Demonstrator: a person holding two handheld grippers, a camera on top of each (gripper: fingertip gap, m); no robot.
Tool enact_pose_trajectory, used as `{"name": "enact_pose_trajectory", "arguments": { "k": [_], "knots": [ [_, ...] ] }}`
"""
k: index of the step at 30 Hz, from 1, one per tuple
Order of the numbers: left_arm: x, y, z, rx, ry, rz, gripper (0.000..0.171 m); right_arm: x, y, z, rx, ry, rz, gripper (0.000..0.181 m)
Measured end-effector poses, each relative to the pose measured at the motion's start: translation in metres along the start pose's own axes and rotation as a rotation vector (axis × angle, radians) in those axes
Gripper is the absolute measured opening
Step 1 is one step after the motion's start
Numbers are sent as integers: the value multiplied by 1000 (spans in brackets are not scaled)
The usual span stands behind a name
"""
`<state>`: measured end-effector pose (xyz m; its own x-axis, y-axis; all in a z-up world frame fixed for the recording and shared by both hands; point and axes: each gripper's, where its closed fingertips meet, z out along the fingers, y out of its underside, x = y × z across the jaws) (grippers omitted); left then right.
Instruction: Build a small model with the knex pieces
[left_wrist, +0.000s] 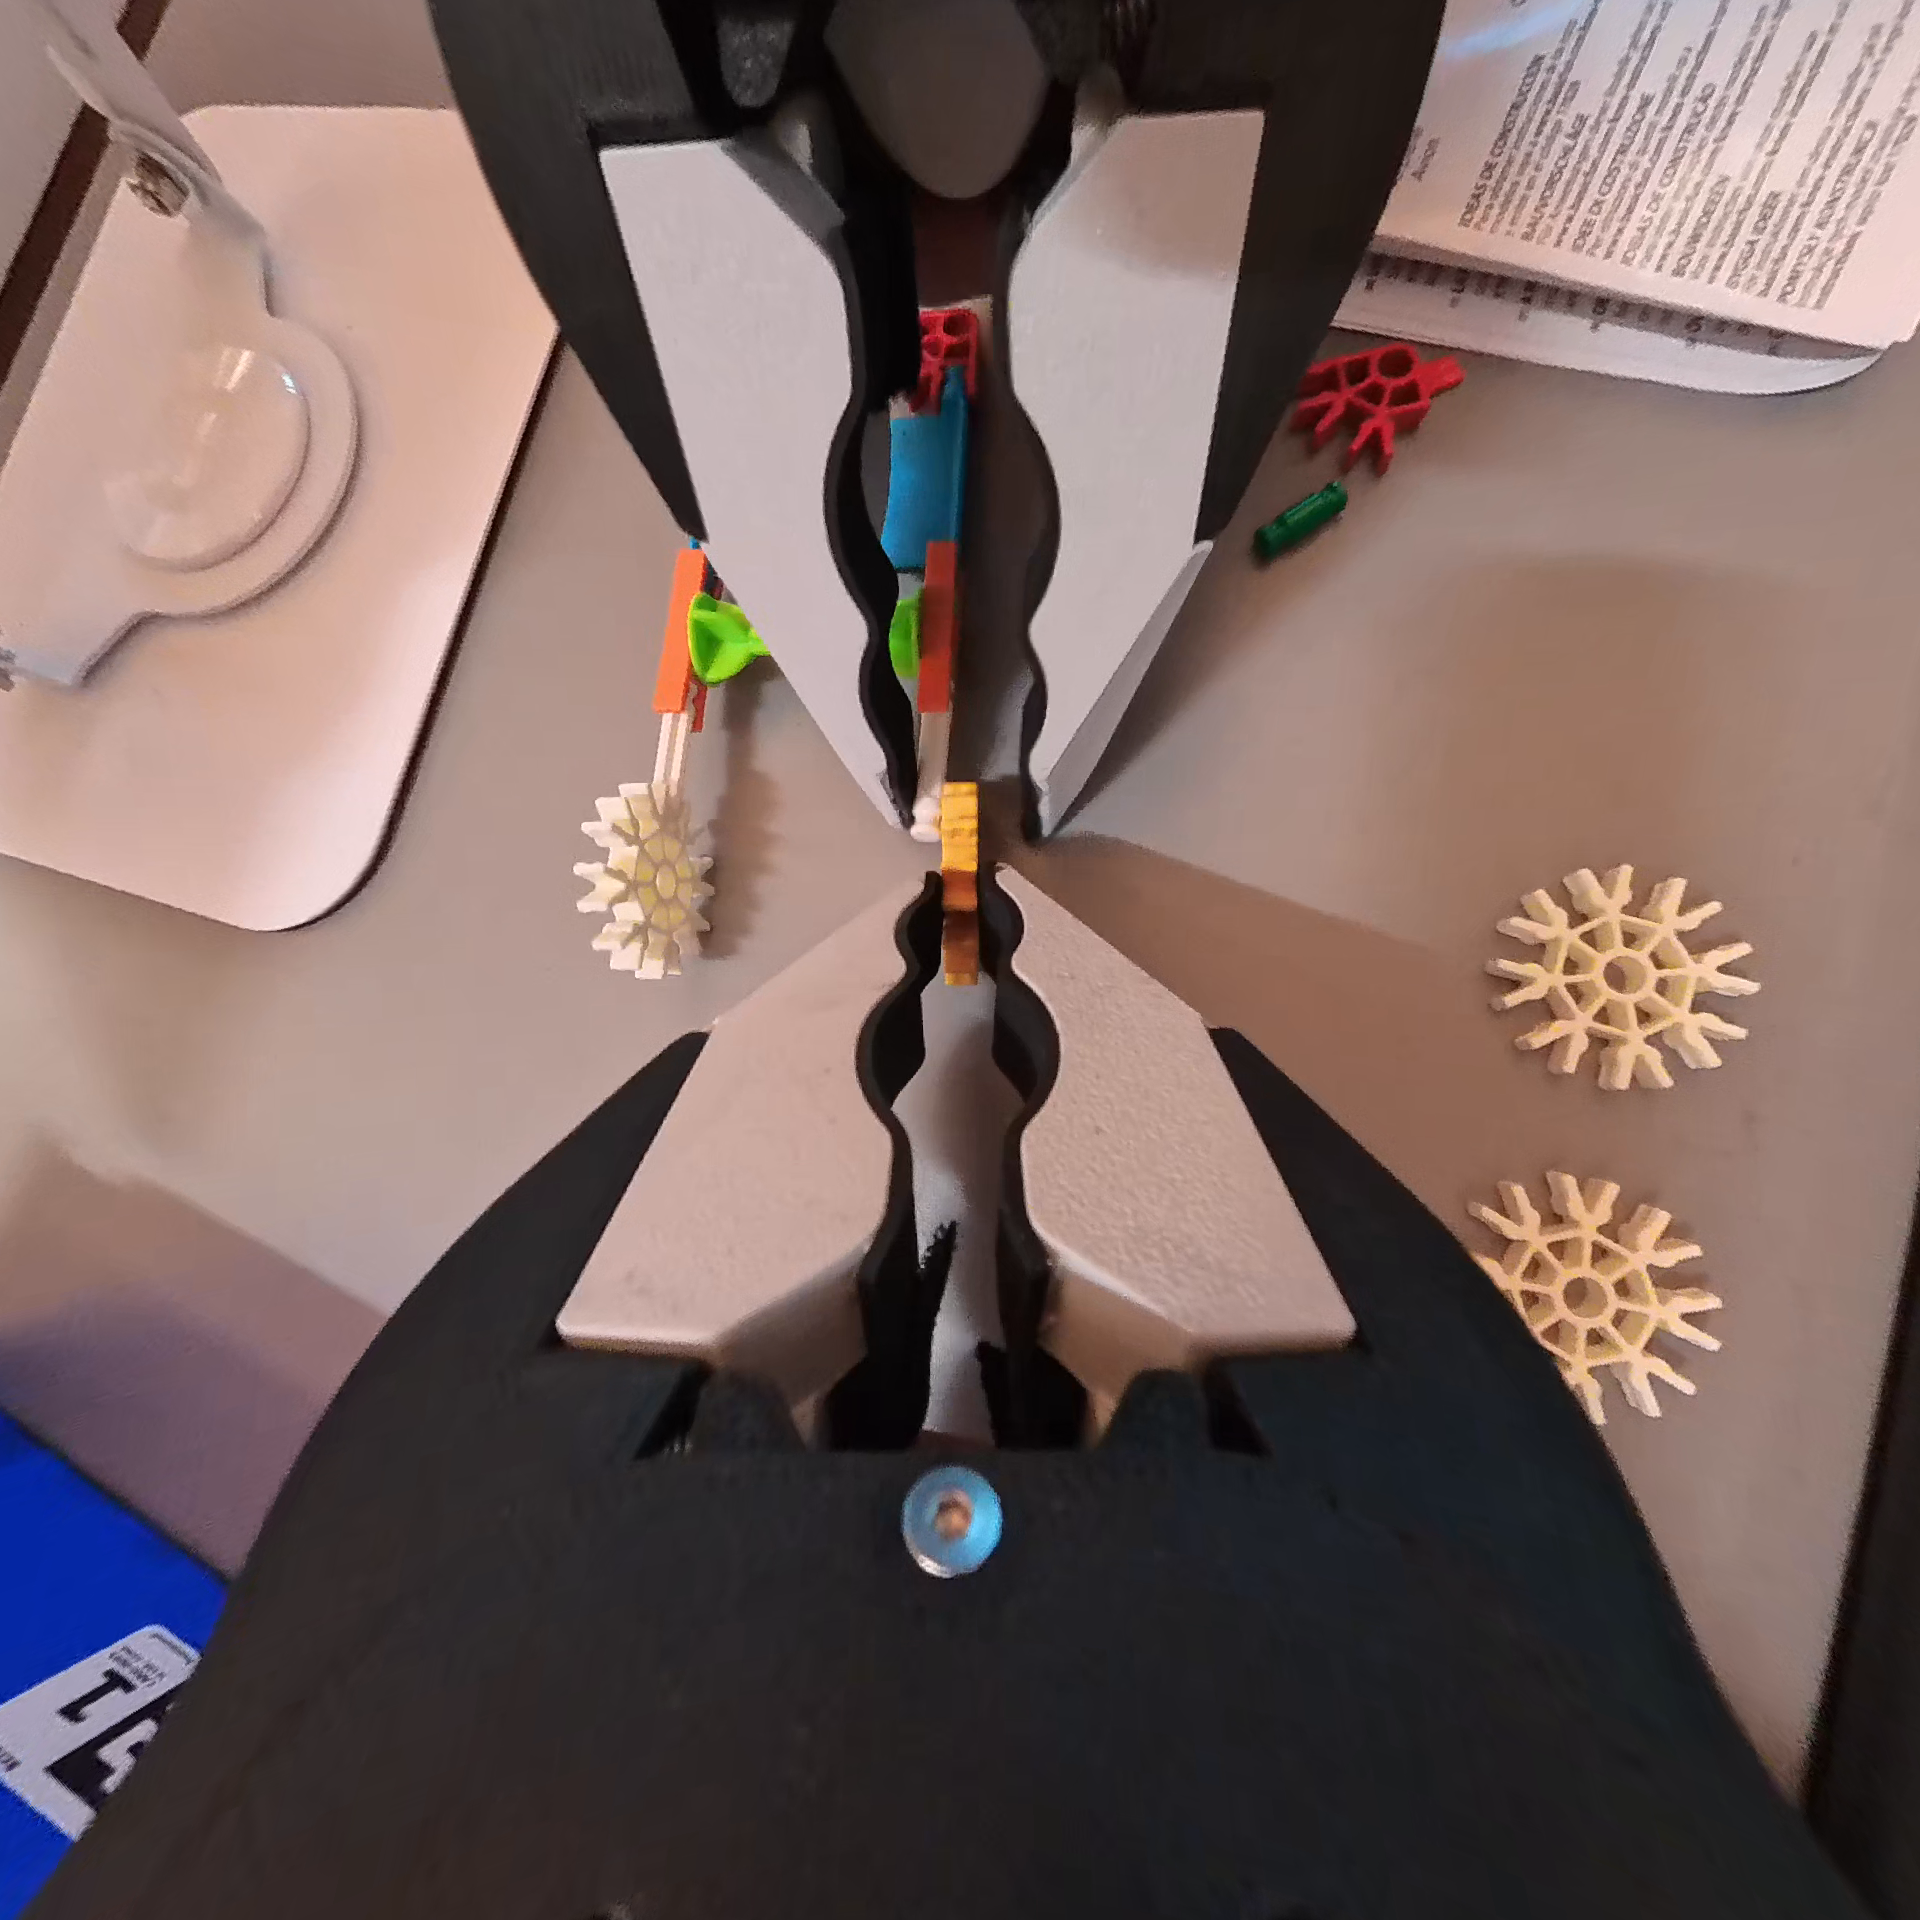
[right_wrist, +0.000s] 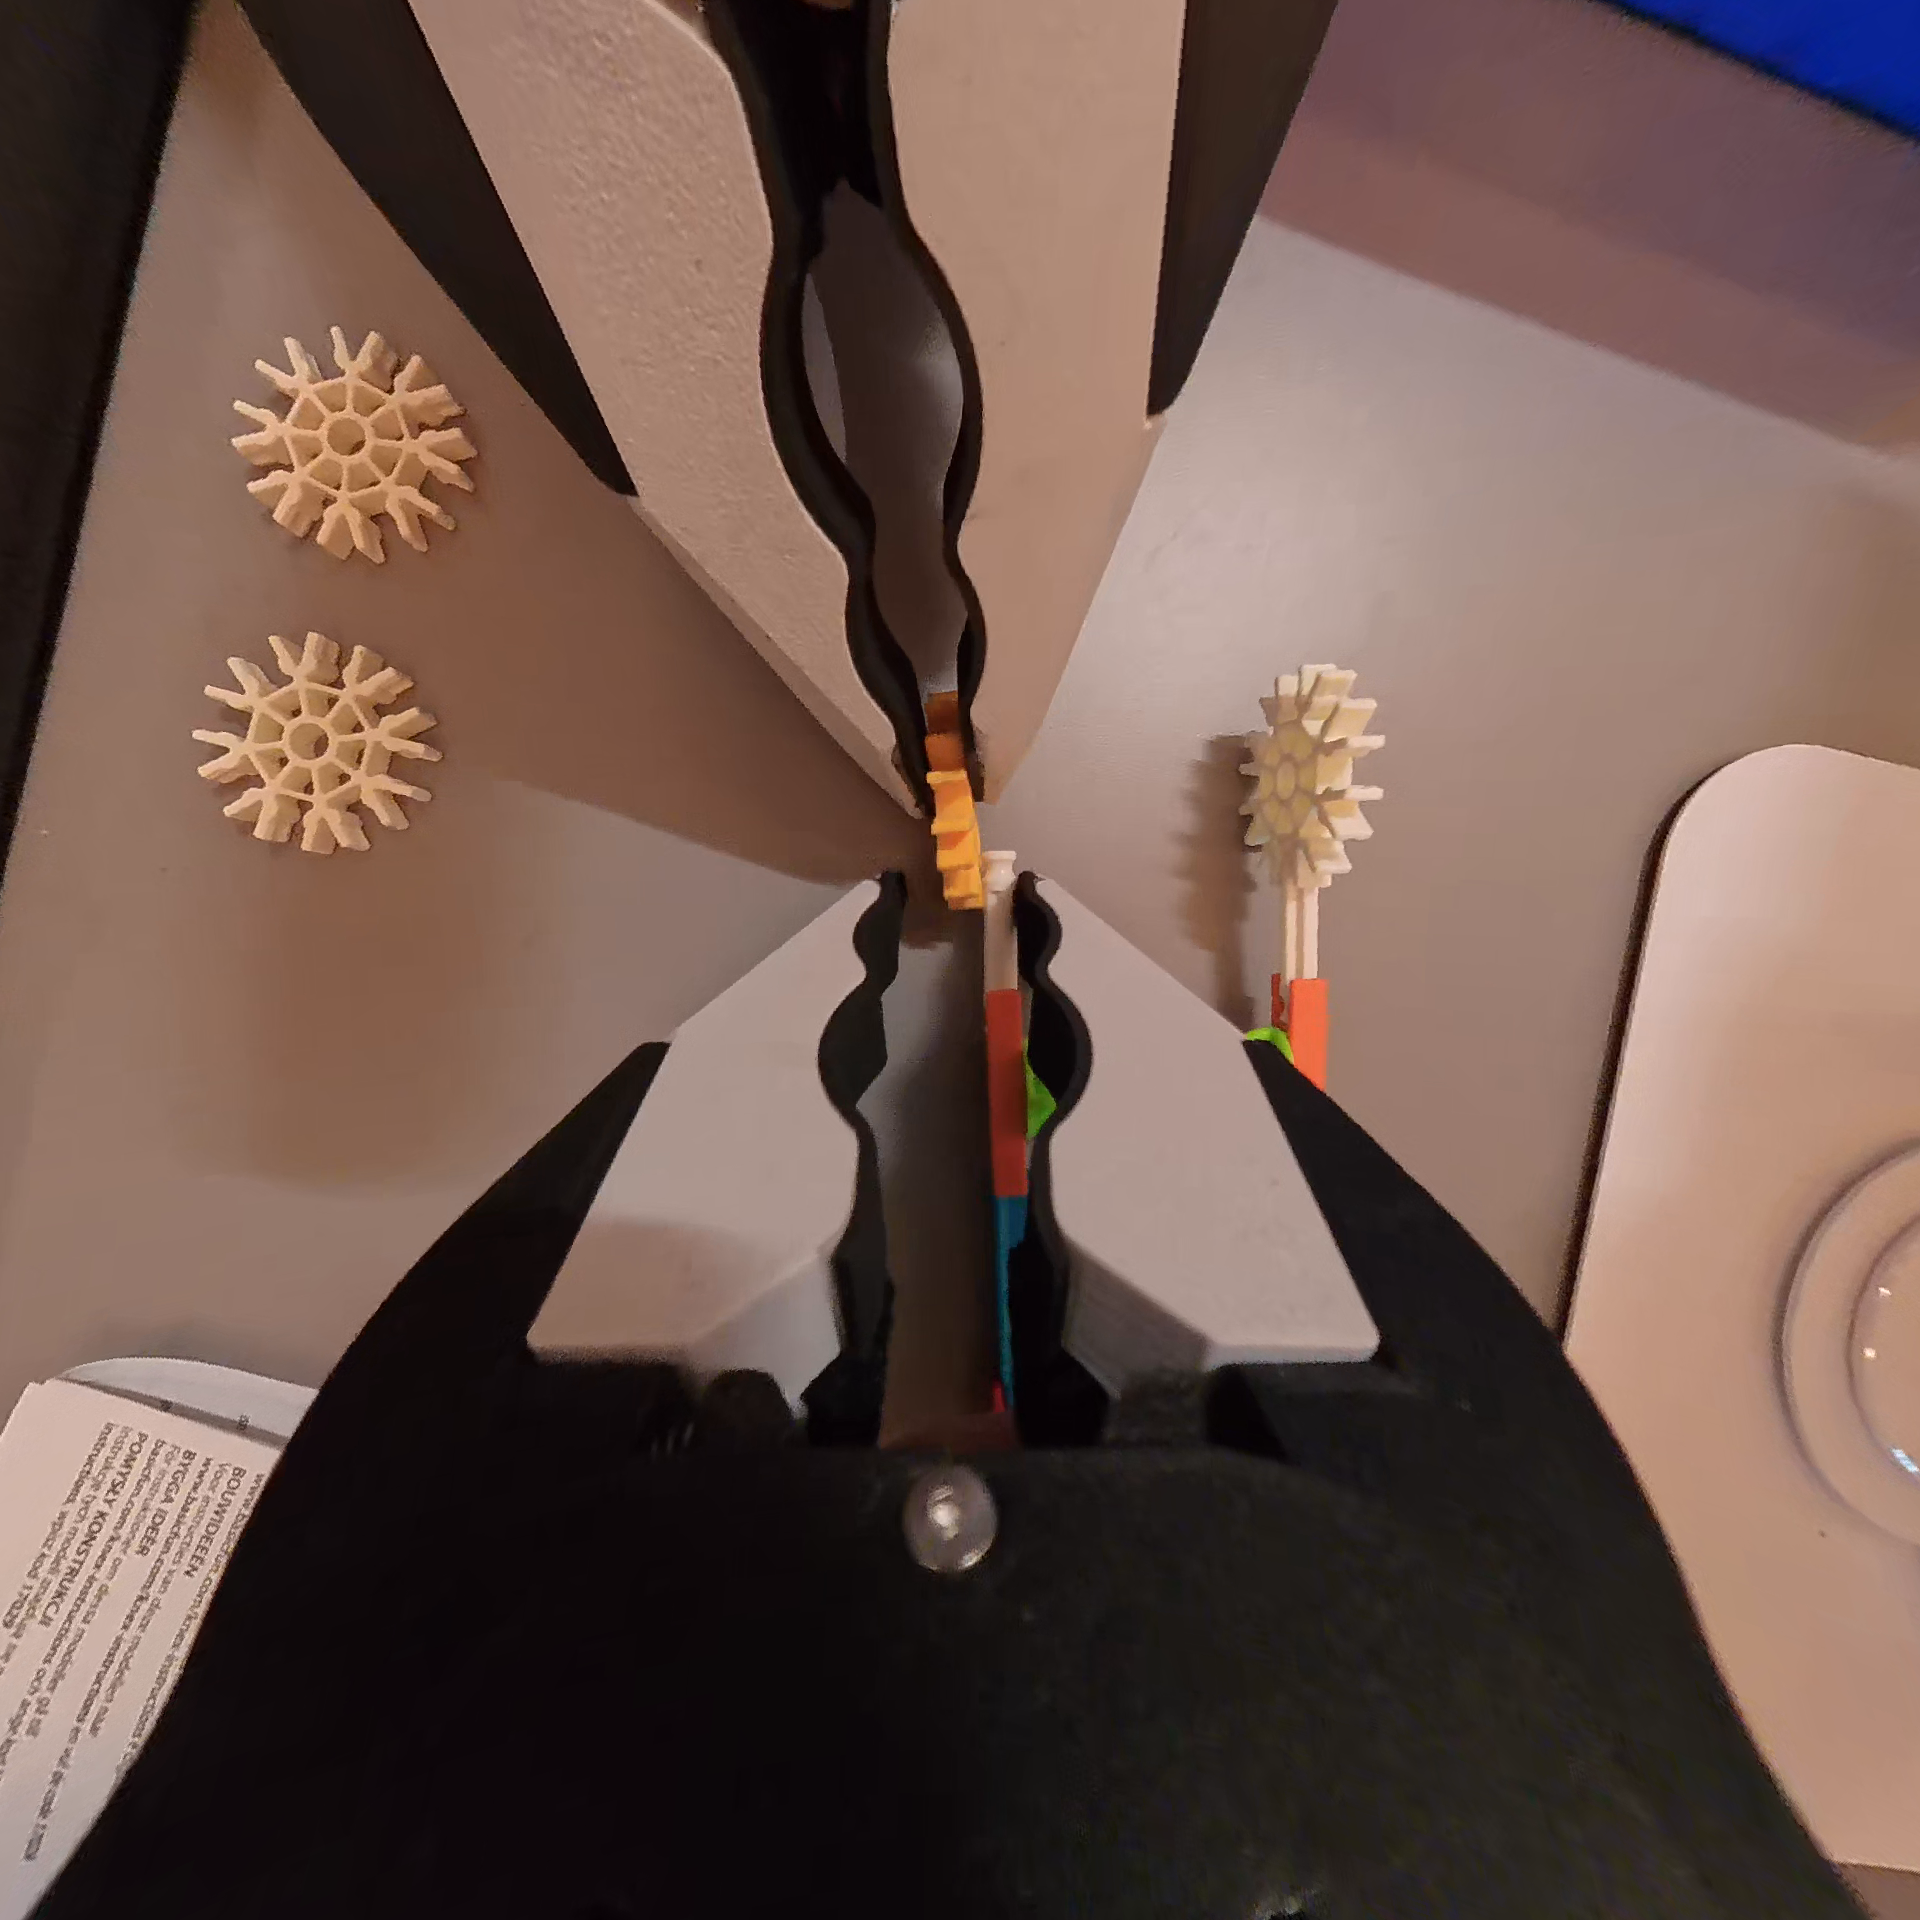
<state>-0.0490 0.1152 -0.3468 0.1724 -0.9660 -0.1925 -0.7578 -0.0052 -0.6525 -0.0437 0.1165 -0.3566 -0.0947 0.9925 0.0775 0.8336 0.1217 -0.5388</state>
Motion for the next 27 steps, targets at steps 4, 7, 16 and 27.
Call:
{"name": "enact_pose_trajectory", "arguments": {
  "k": [4,7,16,27],
  "knots": [
    [0,-2,-3,26,11,-18,3,0,0,0,19,0,-1,19],
    [0,0,-2,21,12,-24,3,1,-1,1,27,0,2,15],
    [-5,2,-2,26,0,-35,3,9,-2,3,37,61,-24,7],
    [-3,1,-1,38,-21,15,4,5,-3,3,43,75,-51,6]
  ]
}}
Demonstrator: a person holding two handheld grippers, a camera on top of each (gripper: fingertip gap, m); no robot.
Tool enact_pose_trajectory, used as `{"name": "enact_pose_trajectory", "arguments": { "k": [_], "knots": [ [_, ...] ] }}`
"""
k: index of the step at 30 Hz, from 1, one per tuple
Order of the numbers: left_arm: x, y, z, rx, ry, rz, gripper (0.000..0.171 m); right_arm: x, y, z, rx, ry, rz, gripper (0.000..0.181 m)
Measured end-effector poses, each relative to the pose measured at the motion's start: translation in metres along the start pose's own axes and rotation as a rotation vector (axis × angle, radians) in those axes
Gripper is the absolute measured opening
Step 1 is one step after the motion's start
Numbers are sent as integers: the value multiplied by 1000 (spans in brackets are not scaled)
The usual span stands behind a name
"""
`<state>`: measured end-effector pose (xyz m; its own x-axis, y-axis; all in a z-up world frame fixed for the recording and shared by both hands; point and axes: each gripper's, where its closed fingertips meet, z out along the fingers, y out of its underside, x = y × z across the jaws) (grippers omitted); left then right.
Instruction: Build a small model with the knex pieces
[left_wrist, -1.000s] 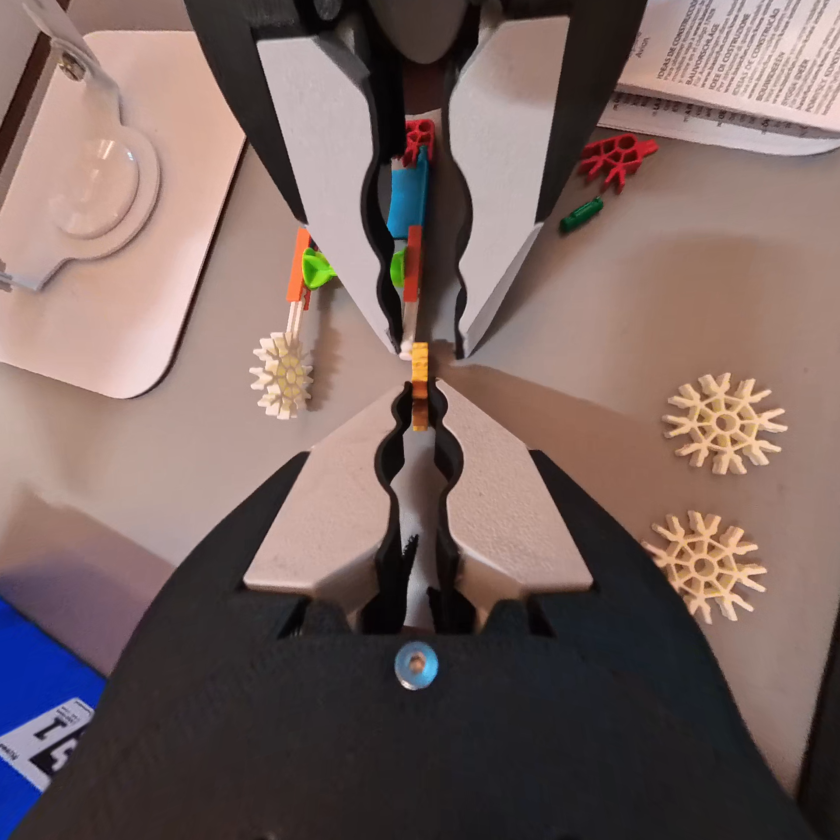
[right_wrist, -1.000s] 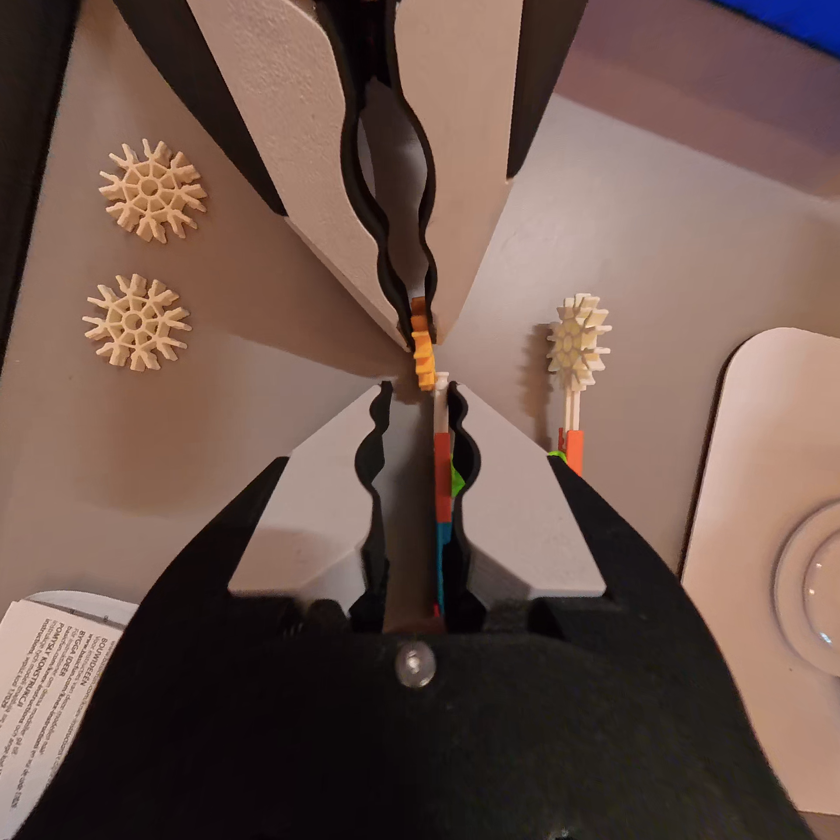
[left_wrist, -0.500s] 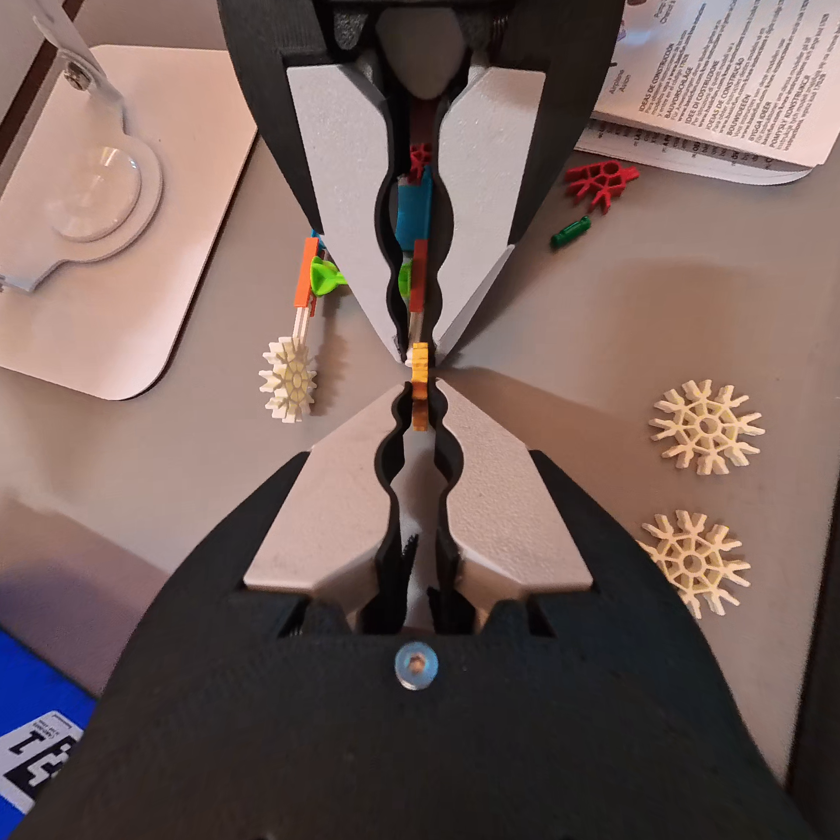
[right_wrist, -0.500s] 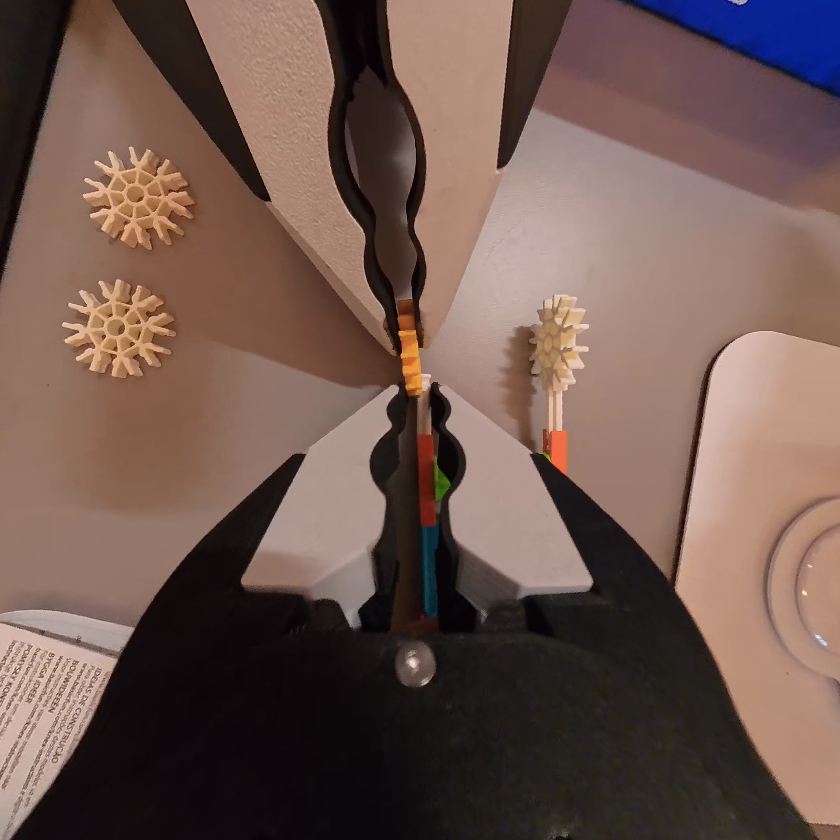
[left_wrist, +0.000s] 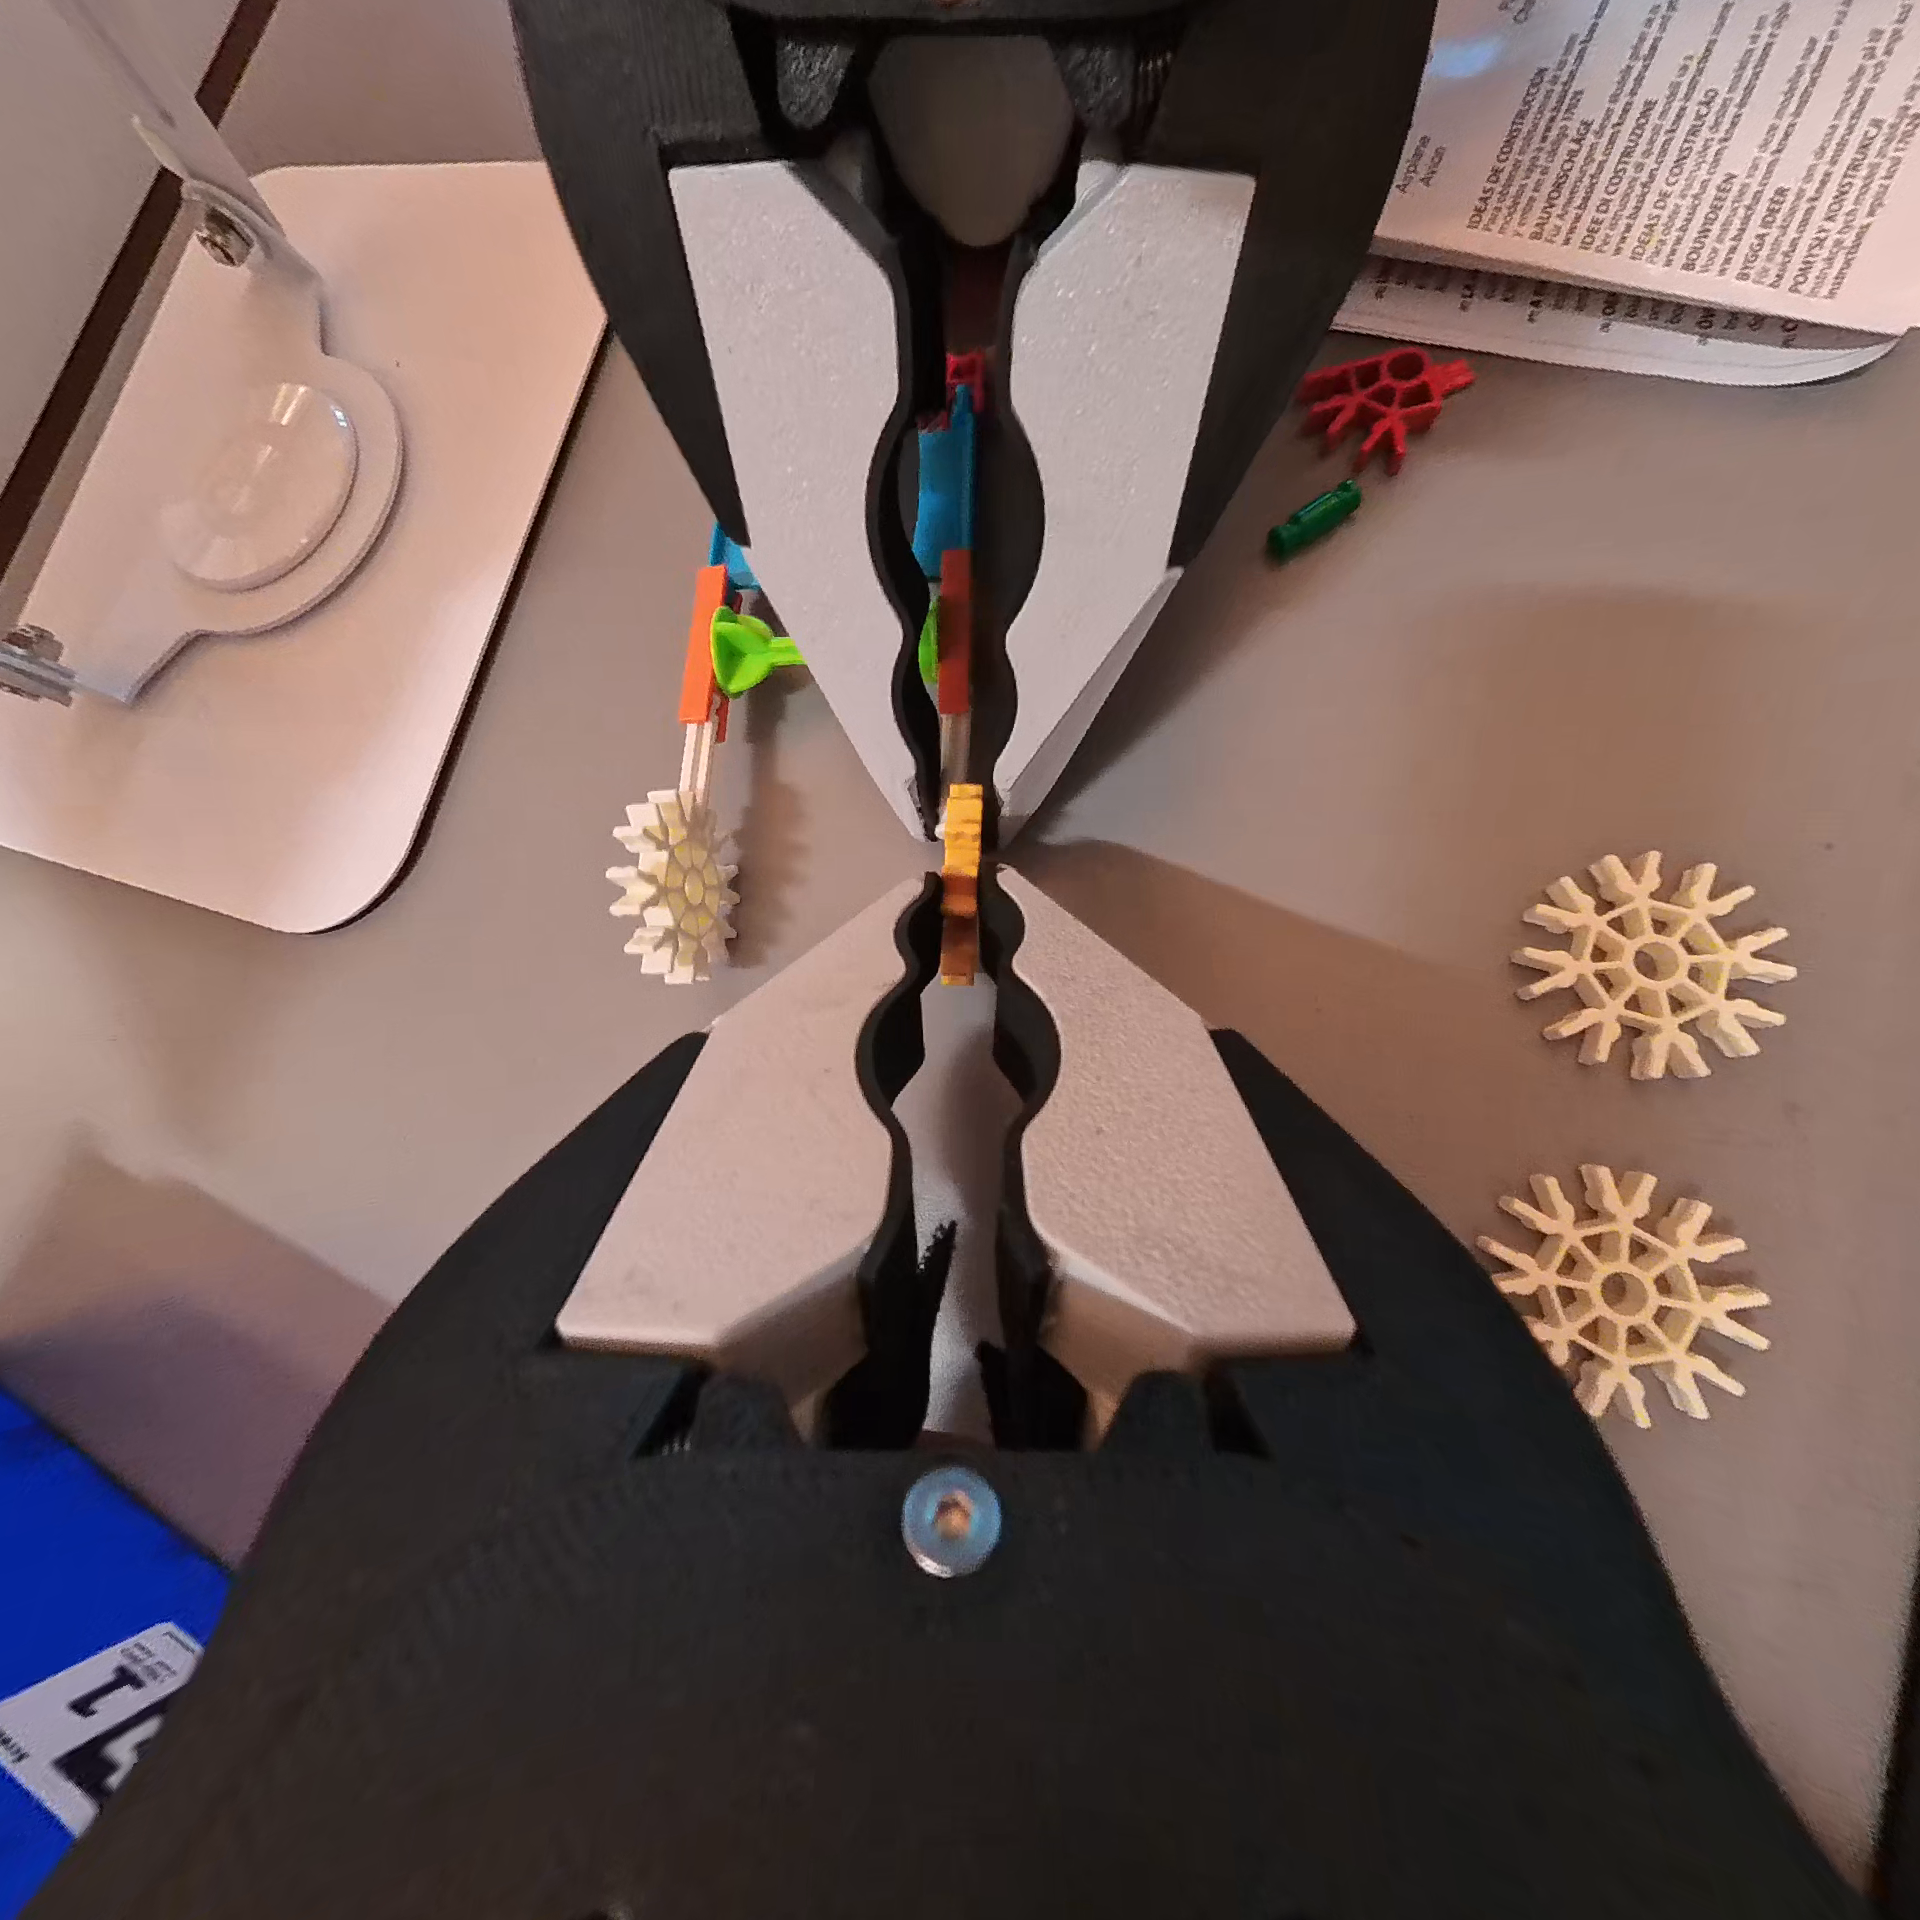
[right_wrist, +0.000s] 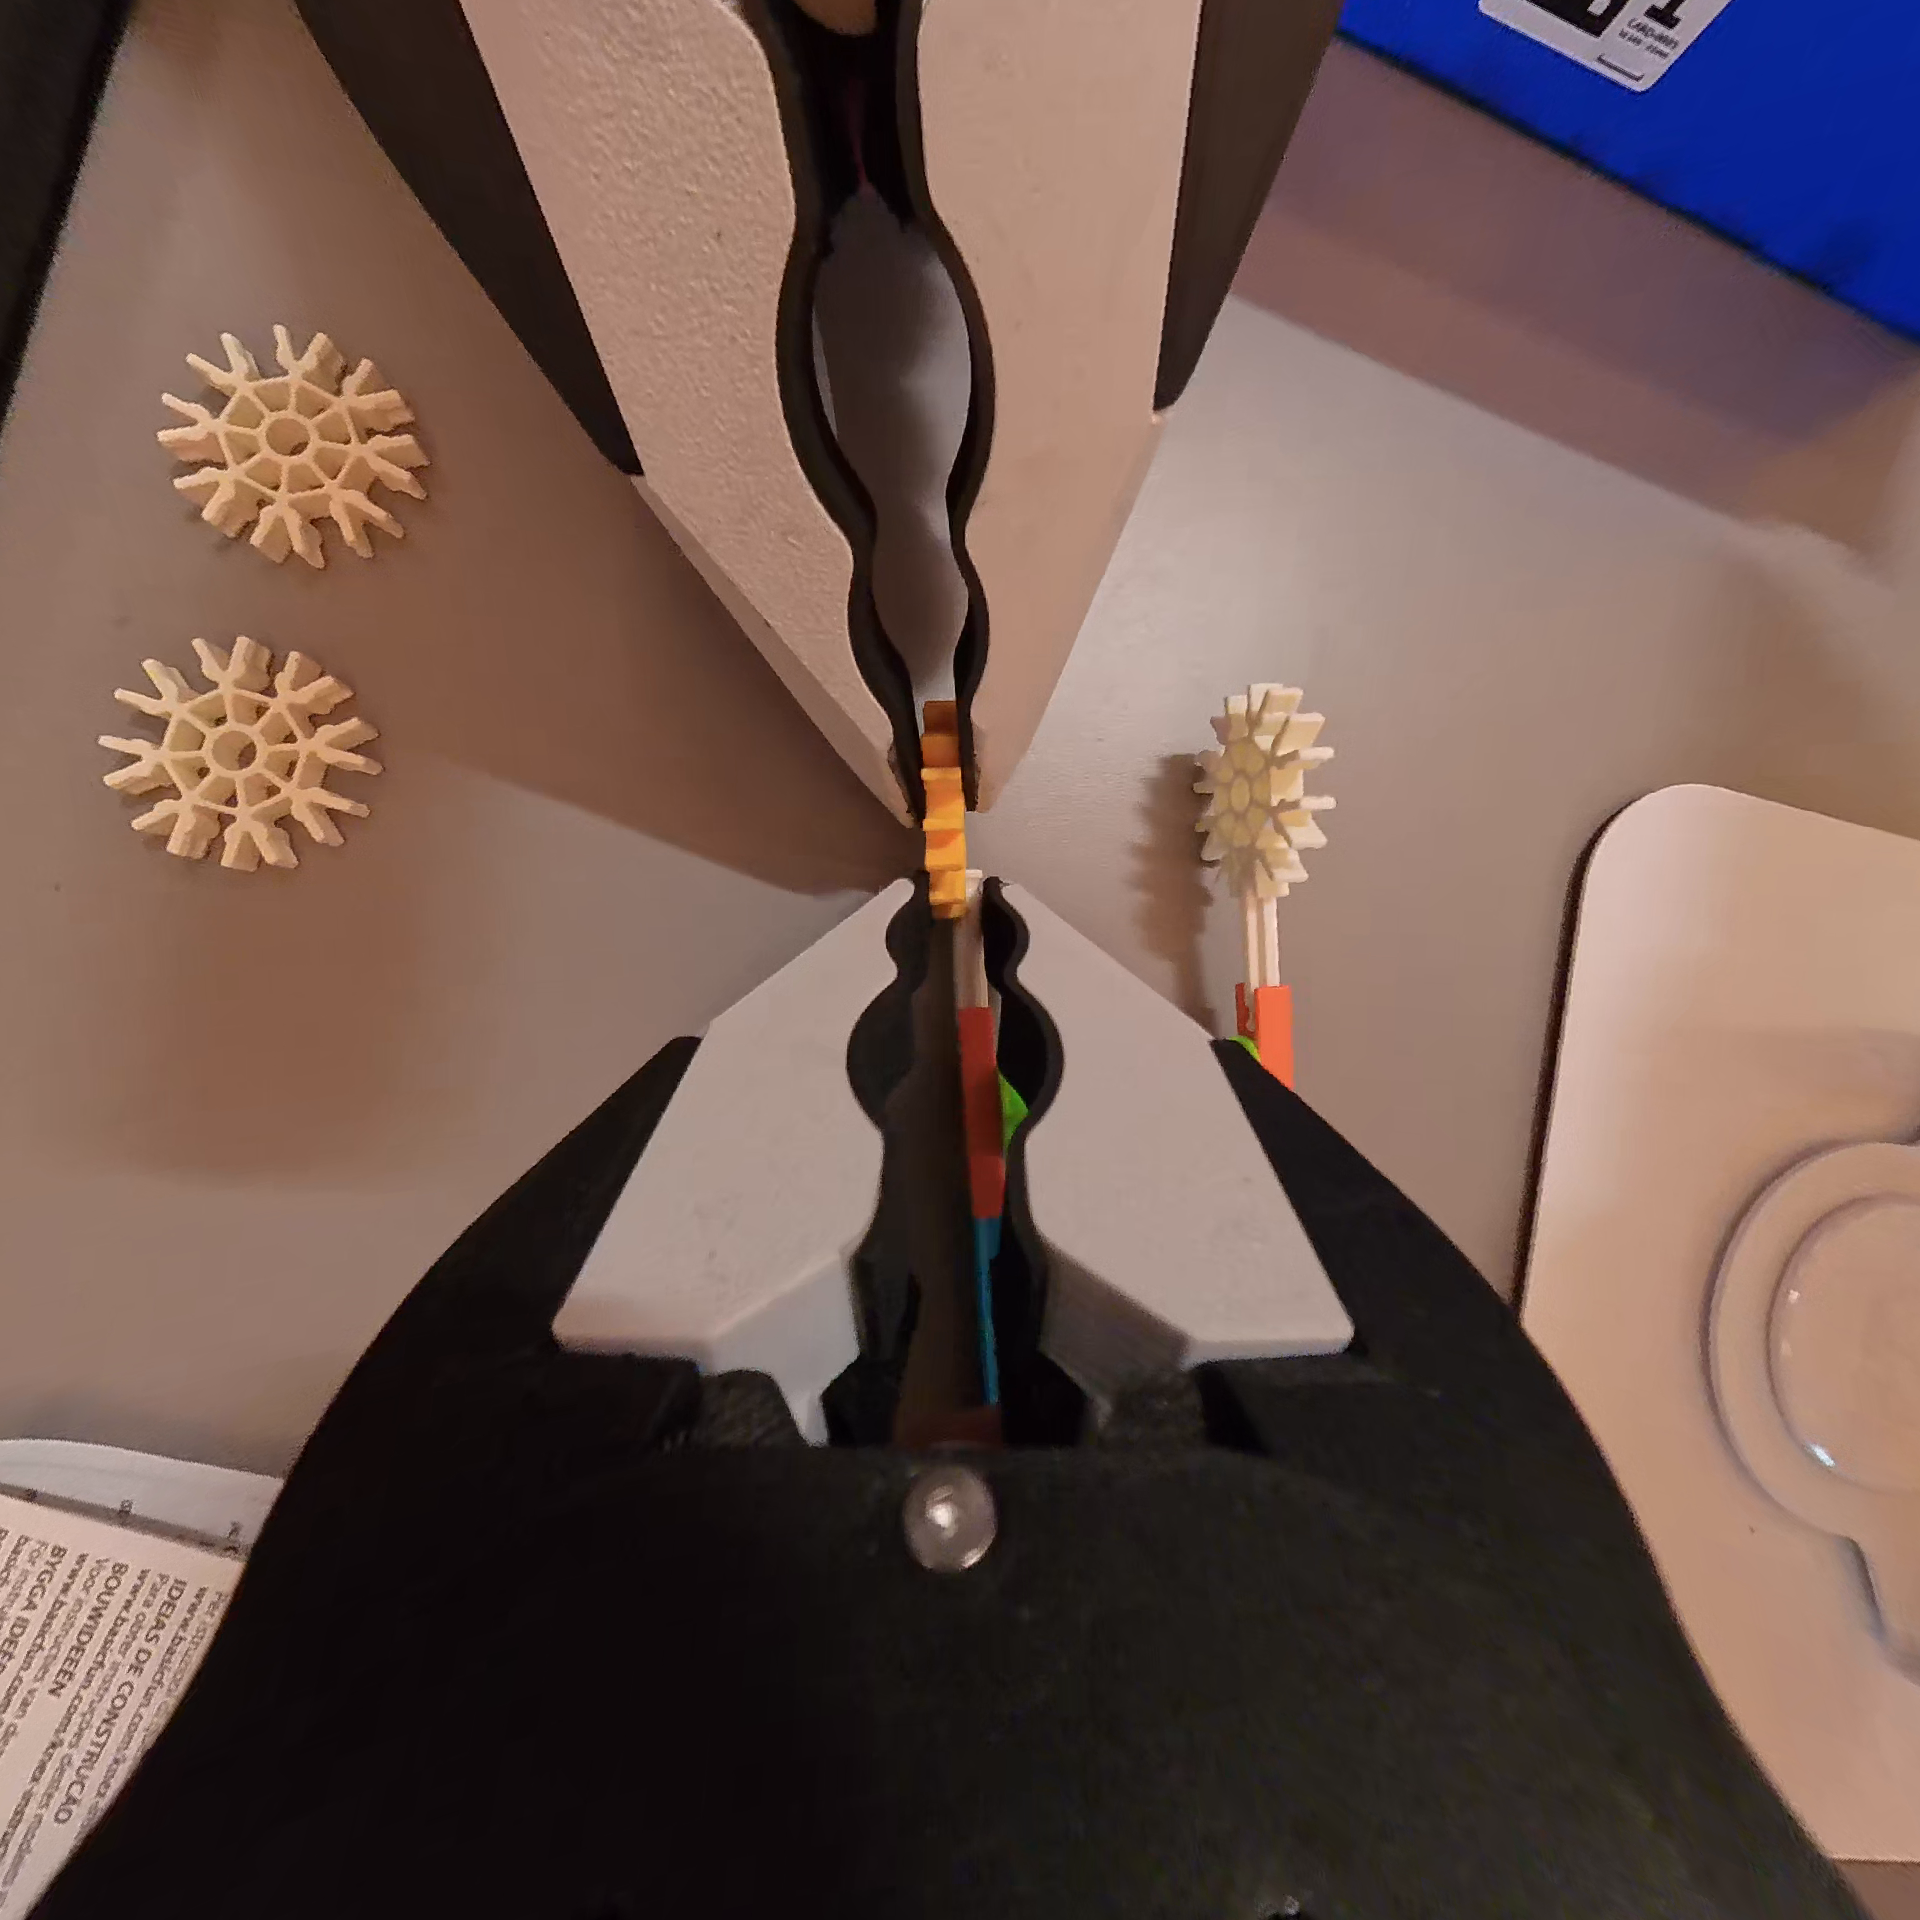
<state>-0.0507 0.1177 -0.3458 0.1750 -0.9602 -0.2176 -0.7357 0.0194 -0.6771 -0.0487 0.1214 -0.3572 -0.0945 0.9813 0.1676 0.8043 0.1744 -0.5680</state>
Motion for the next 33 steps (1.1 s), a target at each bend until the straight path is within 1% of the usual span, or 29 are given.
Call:
{"name": "enact_pose_trajectory", "arguments": {
  "k": [5,9,13,14,15,16,18,22,24,30,33],
  "knots": [
    [1,1,0,20,-19,-6,5,-4,-4,2,1,0,-33,2],
    [4,3,1,14,-46,24,6,-8,-7,4,-3,-19,-41,2],
    [8,1,2,13,-43,22,6,-12,-4,2,-4,-56,15,3],
    [9,0,2,14,-42,14,5,-12,-3,0,-7,-62,34,4],
    [7,0,2,12,-49,2,4,-11,-2,-4,-12,-55,32,16],
    [7,1,3,6,-53,-1,4,-10,-1,-9,-17,-46,29,24],
    [8,2,4,1,-39,-18,4,-12,5,-19,-59,-59,40,30],
    [5,3,3,4,-45,-49,5,-3,6,-50,-45,0,51,27],
    [4,4,2,-4,-47,-63,14,8,5,-70,-41,75,58,26],
    [5,6,4,-26,-50,-50,14,20,-3,-133,-10,265,94,19],
    [8,8,5,-42,-39,-47,16,17,2,-151,6,340,141,20]
  ]
}}
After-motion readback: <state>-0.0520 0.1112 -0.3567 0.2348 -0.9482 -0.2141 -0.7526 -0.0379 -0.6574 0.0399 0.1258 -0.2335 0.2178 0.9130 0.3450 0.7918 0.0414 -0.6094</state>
